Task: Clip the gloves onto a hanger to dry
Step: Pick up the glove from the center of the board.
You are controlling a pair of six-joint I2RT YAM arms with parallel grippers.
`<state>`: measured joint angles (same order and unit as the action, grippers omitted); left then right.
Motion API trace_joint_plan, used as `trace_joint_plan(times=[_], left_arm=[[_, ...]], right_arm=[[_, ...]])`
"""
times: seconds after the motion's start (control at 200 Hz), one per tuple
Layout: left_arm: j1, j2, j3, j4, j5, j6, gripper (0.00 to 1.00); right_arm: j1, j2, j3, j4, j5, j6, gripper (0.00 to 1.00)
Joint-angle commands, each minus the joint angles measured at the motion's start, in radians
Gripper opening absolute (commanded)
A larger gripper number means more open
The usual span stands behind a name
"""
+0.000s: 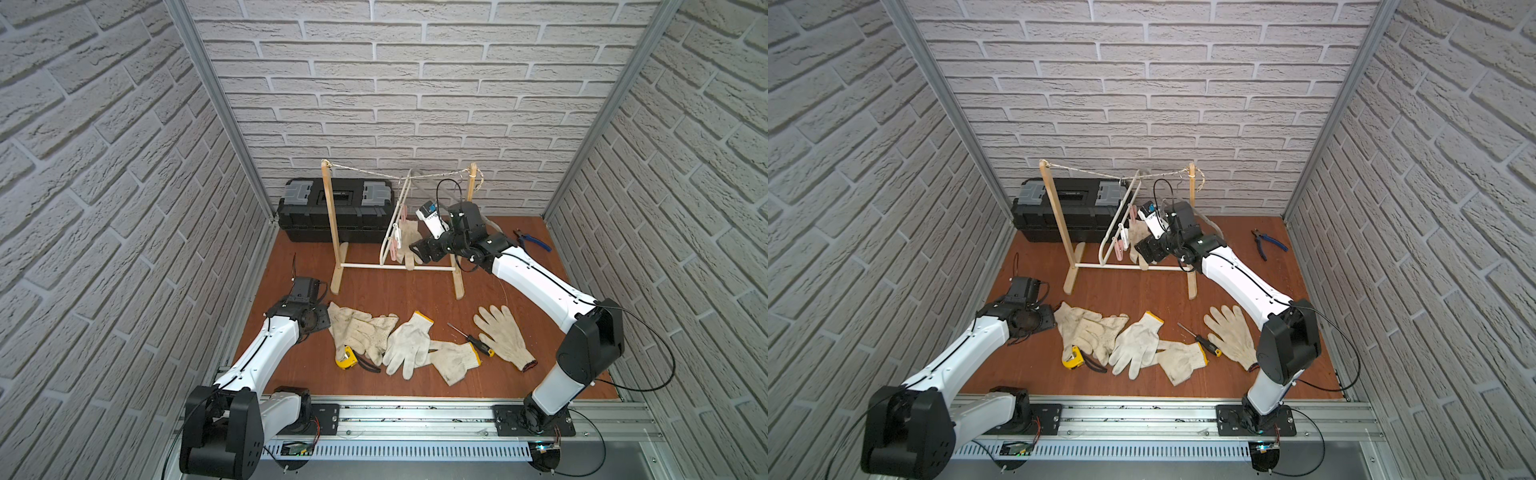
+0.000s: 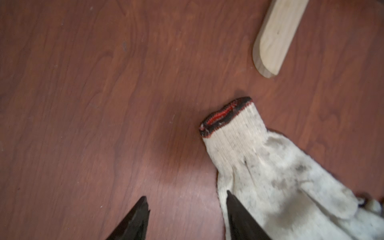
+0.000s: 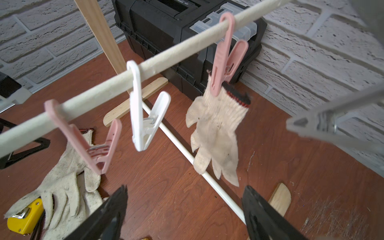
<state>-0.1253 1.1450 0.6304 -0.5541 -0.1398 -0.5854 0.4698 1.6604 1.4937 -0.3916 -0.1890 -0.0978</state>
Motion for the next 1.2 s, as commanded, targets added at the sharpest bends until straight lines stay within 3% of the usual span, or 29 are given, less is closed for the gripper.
trace_joint_plan(times=[0.0, 0.21, 0.42, 0.53, 0.63, 0.76, 0.94, 1.2], left_arm=[[0.007, 0.057, -0.015, 0.173, -0.037, -0.050, 0.59], [0.006, 0.191, -0.008, 0.290, 0.013, -0.068, 0.55], [0.007, 0.281, -0.023, 0.318, 0.025, -0.057, 0.43], [0.010, 0.305, -0.029, 0.347, 0.039, -0.055, 0.25], [0.010, 0.294, -0.019, 0.338, 0.048, -0.050, 0.00], [0.007, 0.199, 0.011, 0.282, 0.059, -0.007, 0.00], [-0.038, 0.005, 0.094, 0.184, 0.110, 0.143, 0.00], [-0.312, -0.135, 0.165, 0.213, 0.175, 0.469, 0.00]], right_arm=[[0.007, -0.072, -0.042, 0.049, -0.020, 0.025, 0.86], [0.006, -0.104, -0.085, 0.034, 0.001, 0.020, 0.86], [0.006, -0.117, -0.091, 0.014, 0.022, 0.004, 0.86], [0.006, -0.127, -0.097, 0.005, 0.022, 0.002, 0.87], [0.006, -0.140, -0.103, -0.013, 0.016, -0.002, 0.86], [0.006, -0.170, -0.125, -0.033, -0.027, 0.006, 0.86], [0.006, -0.213, -0.176, -0.062, -0.156, 0.031, 0.85], [0.006, -0.295, -0.317, -0.098, -0.239, 0.035, 0.84]])
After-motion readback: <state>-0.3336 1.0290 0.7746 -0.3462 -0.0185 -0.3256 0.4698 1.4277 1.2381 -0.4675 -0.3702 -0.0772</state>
